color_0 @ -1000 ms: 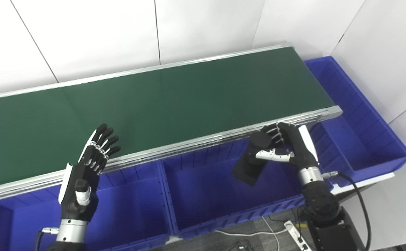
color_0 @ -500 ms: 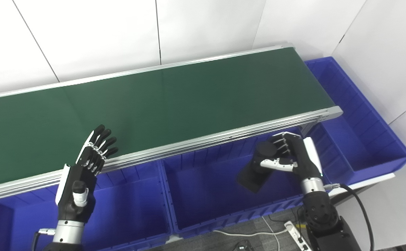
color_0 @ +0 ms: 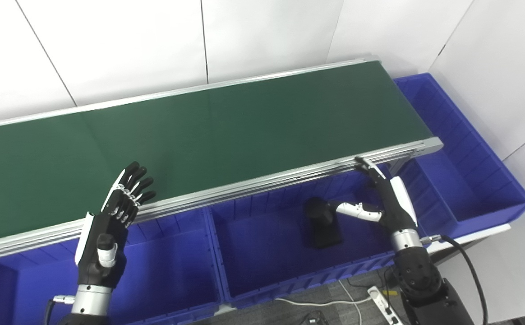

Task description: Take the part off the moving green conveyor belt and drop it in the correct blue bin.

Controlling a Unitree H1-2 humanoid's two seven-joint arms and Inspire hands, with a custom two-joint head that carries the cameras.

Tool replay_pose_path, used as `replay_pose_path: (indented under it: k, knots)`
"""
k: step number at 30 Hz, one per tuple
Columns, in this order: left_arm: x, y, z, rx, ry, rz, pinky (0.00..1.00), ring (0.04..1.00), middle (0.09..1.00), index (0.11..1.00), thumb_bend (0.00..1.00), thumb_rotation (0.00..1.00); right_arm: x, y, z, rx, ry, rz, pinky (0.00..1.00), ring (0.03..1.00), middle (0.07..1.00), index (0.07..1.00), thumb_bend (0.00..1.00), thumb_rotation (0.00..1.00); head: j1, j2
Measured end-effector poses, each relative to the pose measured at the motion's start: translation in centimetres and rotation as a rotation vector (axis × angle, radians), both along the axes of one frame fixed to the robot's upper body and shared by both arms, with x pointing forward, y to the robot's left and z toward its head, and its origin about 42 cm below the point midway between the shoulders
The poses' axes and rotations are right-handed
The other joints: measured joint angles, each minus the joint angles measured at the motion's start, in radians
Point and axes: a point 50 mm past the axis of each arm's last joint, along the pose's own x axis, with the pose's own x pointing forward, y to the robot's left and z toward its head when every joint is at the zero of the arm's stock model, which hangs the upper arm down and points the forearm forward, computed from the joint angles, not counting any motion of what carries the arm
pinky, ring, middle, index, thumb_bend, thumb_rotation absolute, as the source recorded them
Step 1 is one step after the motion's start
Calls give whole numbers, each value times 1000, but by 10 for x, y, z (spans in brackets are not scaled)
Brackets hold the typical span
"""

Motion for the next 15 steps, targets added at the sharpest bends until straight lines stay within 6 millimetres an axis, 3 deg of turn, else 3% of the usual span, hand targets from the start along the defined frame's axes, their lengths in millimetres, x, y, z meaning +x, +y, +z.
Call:
replay_pose_path:
  k: [11, 14, 15]
  knots:
    - [0, 0, 0, 1, -1, 2, 809, 875, 921, 924, 1000, 1000, 1, 1, 1, 4, -5, 2, 974, 1000, 1000, 997, 1000, 484, 37, 0]
    - [0, 0, -3, 19, 6, 2, 804, 872, 915, 920, 1000, 1000, 2, 5, 7, 22, -48, 21, 980, 999, 1000, 979, 999, 459, 52, 0]
    - [0, 1, -4, 21, 8, 3, 805, 870, 912, 917, 1000, 1000, 3, 7, 10, 30, -75, 33, 938, 961, 981, 948, 1000, 471, 60, 0]
